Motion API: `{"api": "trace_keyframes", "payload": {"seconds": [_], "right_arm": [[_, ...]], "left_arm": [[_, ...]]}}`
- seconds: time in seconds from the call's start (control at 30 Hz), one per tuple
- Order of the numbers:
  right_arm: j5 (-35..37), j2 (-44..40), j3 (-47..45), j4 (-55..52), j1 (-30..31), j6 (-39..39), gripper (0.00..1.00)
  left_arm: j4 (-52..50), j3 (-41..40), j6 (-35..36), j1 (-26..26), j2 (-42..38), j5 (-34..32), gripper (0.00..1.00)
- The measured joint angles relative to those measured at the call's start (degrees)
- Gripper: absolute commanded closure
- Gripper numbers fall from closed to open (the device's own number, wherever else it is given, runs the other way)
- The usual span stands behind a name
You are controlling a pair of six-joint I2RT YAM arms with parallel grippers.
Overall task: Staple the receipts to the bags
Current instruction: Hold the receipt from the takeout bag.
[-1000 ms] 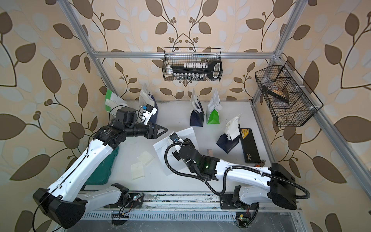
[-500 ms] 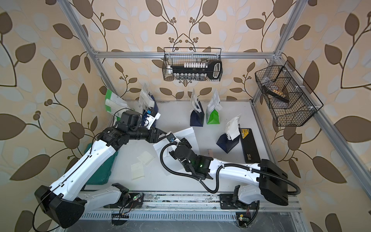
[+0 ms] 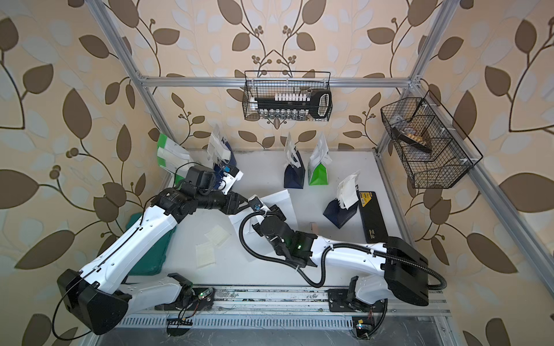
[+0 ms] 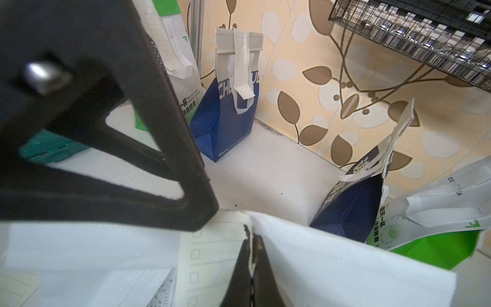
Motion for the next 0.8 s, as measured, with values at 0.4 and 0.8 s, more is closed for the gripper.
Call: {"api": "trace_keyframes", "payload": {"seconds": [0.4, 0.8], "right_arm": [[-0.02, 1.05, 0.00, 0.15, -0.35, 0.94, 1.00], [-0.04, 1.77, 0.04, 0.15, -0.81, 1.29, 1.00]], "left_arm": [[-0.61, 0.00, 0.52, -1.11, 0.92, -0.50, 0.54], [-1.38, 0.00, 1.57, -1.51, 1.55, -0.63, 0.58]]}}
